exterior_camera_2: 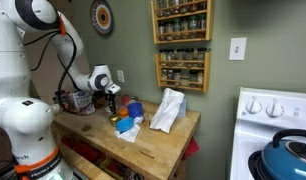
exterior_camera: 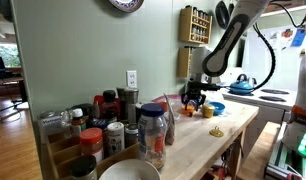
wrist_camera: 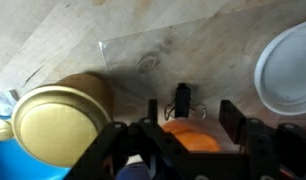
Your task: Put the paper clip on the cranberries package
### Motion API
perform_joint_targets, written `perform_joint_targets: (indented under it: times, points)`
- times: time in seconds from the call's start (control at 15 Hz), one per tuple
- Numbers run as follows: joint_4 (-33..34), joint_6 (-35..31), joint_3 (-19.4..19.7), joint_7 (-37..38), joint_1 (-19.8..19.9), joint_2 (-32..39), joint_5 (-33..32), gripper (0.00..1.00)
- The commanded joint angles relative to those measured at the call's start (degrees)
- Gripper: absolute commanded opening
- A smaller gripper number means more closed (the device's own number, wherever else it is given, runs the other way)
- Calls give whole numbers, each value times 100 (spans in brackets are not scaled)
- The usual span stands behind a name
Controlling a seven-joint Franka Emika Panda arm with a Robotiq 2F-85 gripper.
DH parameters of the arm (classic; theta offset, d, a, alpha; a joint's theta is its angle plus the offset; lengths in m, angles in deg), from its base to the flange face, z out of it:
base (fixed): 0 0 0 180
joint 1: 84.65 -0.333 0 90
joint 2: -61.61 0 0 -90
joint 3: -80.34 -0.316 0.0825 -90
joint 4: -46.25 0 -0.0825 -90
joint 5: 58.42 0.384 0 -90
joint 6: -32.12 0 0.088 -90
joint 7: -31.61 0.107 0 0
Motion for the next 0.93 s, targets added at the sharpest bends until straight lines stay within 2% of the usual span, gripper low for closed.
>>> perform_joint_targets:
  times: [0.0, 0.13, 0.2, 0.27, 0.33, 0.87]
  points:
    - [52, -104, 140, 222, -164, 146, -204, 62]
    - [55, -107, 163, 220, -192, 160, -208, 61]
    - [60, -96, 170, 211, -201, 168, -201, 54]
    - [61, -96, 178, 202, -207, 176, -199, 56]
    - [61, -97, 194, 207, -215, 184, -206, 51]
    - [109, -98, 327, 239, -250, 185, -367, 46]
